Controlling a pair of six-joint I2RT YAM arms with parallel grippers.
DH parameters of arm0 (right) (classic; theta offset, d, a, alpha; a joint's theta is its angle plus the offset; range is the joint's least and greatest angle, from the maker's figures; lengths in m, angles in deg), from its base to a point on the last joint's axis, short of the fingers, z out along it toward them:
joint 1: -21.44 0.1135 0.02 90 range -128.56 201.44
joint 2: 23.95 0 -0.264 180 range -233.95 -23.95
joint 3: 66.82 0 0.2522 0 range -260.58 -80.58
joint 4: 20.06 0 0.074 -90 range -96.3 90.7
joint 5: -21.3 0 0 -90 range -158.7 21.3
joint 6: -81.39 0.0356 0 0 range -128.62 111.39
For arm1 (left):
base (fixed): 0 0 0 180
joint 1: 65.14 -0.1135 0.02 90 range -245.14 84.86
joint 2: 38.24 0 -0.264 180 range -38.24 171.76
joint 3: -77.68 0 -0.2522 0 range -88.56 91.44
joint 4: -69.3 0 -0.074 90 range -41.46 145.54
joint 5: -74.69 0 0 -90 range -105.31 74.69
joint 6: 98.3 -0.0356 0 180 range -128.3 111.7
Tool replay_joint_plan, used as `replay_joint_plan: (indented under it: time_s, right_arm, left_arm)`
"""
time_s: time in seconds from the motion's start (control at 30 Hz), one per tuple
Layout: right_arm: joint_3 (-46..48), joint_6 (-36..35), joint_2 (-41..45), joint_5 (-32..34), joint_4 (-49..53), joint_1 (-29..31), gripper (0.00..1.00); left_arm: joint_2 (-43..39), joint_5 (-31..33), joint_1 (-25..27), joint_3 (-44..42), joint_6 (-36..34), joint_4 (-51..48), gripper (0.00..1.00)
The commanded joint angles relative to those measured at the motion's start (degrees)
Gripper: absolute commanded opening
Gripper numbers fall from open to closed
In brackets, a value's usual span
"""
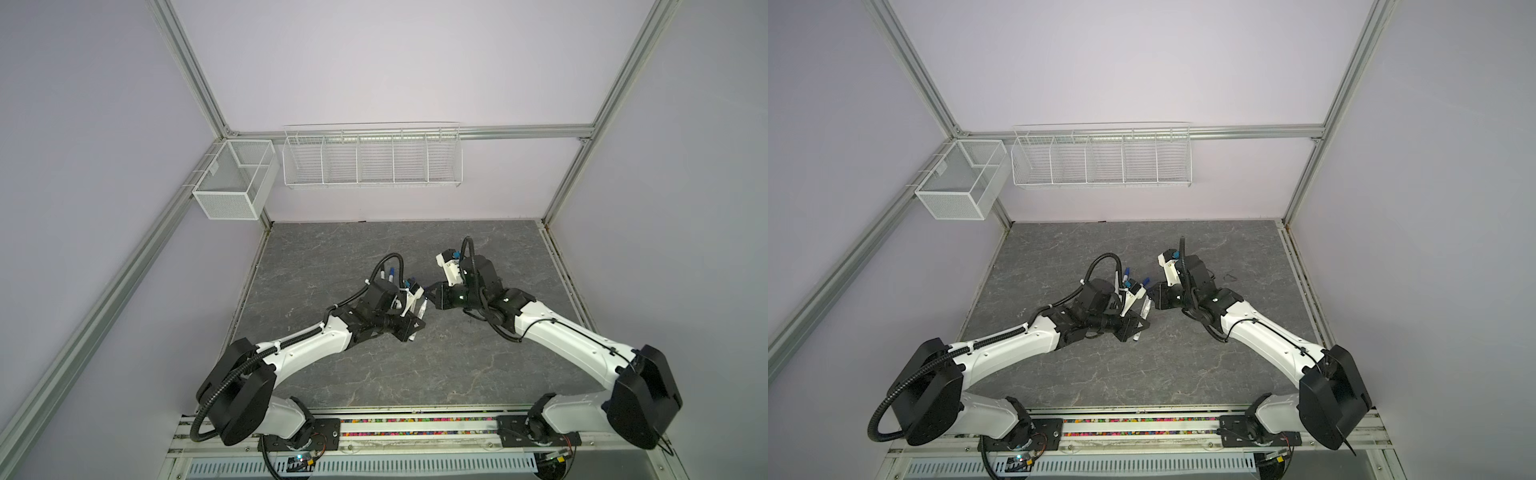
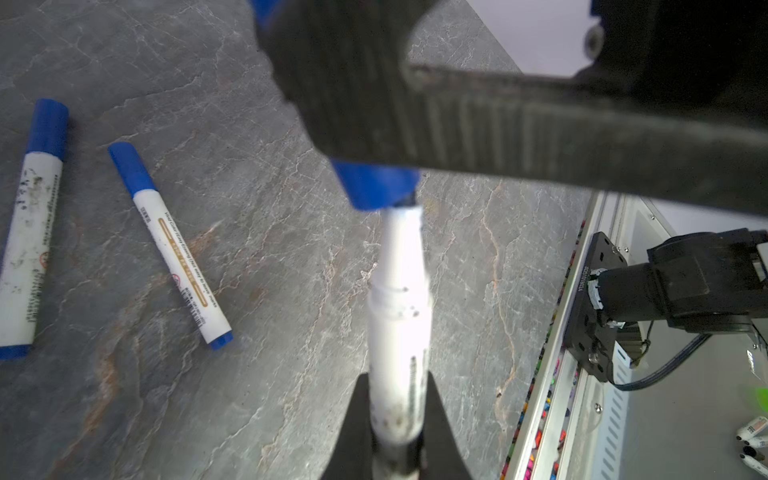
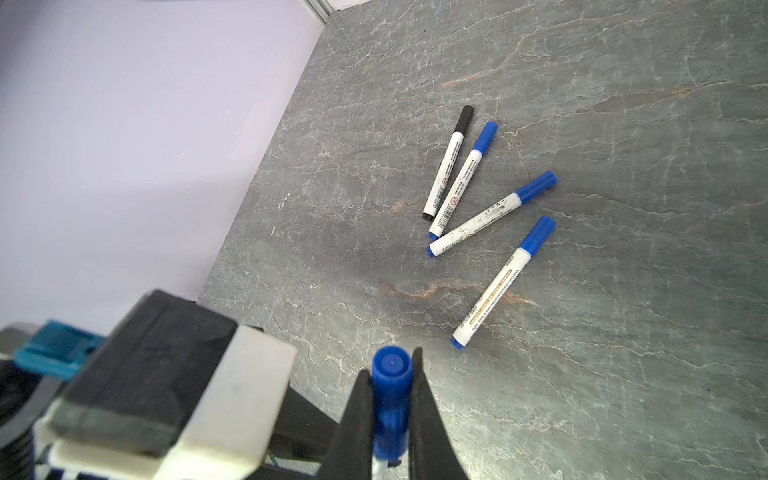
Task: Insert the pens into the pen caps
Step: 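Push the blue cap down onto the marker tip with the right gripper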
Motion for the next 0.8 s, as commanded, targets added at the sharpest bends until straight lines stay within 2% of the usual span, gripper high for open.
replay_joint_plan:
  time_s: [0.0, 0.17, 0.4, 0.53, 0.77]
  right_arm:
    - [1.62, -0.50, 2.04, -1.19, 0.03, -0.38, 0.09]
    - [3.25, 0.53, 4.15, -4.11, -0.56, -0.38, 0.09]
    - [5.08, 1.48, 7.72, -8.91, -0.72, -0.64, 0.09]
    - [6.24, -1.29, 9.43, -12.64, 2.35, -0.78, 0.09]
    - [5.79, -4.87, 9.75, -24.00, 8.85, -1.09, 0.08]
  left_arm:
    - [-0.16, 0.34, 0.15, 0.66, -0.53, 2.86, 0.00]
    - [1.22, -0.71, -0.89, 3.21, 1.73, 5.66, 0.00]
    - [2.34, -6.07, -4.59, 4.06, 8.68, 14.76, 0.00]
    - [2.45, -6.64, -4.71, 4.81, 8.17, 14.63, 0.00]
    - [1.75, -5.48, -4.69, 6.39, 4.20, 10.42, 0.00]
